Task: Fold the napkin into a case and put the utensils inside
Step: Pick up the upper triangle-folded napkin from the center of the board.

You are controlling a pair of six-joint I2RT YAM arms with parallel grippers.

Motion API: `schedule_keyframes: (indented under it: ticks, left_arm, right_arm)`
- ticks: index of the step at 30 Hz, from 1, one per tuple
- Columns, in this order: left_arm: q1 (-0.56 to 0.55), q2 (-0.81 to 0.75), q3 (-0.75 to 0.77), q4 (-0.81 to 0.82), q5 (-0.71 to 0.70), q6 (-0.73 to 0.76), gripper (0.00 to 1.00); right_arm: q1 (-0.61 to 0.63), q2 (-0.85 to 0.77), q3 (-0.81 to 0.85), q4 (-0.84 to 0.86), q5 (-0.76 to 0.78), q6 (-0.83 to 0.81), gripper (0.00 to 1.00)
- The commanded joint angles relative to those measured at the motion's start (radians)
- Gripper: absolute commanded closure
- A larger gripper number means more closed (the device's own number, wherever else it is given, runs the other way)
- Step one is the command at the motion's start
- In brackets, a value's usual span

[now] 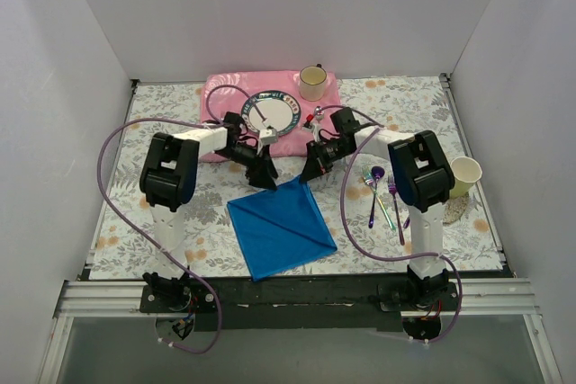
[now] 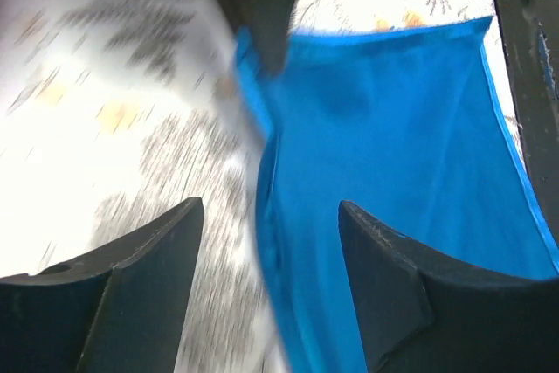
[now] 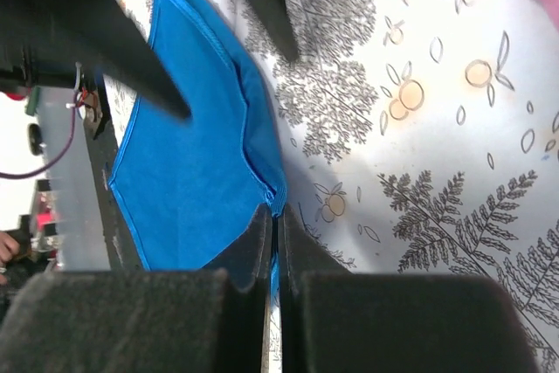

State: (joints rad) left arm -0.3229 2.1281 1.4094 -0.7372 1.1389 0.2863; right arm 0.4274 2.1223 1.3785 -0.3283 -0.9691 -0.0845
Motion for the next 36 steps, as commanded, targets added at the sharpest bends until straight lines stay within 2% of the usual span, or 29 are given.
schedule_keyframes:
  ticks: [1, 3, 6, 14, 21, 27, 36]
  left_arm:
    - [0.108, -0.068, 0.048, -0.200, 0.042, 0.091, 0.37]
    - [0.133, -0.051, 0.060, -0.320, 0.039, 0.175, 0.38]
    - [0.156, -0.028, 0.060, -0.413, 0.045, 0.229, 0.40]
    - [0.202, 0.007, 0.023, -0.375, 0.042, 0.166, 0.39]
    - [0.214, 0.038, 0.026, -0.415, 0.018, 0.215, 0.39]
    - [0.222, 0.067, 0.017, -0.502, -0.005, 0.293, 0.45]
    - [0.268, 0.092, -0.009, -0.566, -0.019, 0.327, 0.56]
  right_arm:
    - [0.011, -0.111, 0.002, 0.003, -0.033, -0.081, 0.99]
    - [0.016, -0.149, -0.013, 0.018, -0.039, -0.112, 0.99]
    - [0.028, -0.205, -0.038, 0.038, -0.036, -0.155, 0.99]
    - [0.048, -0.259, -0.039, 0.012, -0.039, -0.225, 0.99]
    - [0.048, -0.286, -0.045, 0.015, -0.057, -0.248, 0.99]
    - [0.050, -0.303, -0.047, 0.008, -0.053, -0.259, 0.99]
    - [0.047, -0.329, -0.053, 0.008, -0.042, -0.261, 0.99]
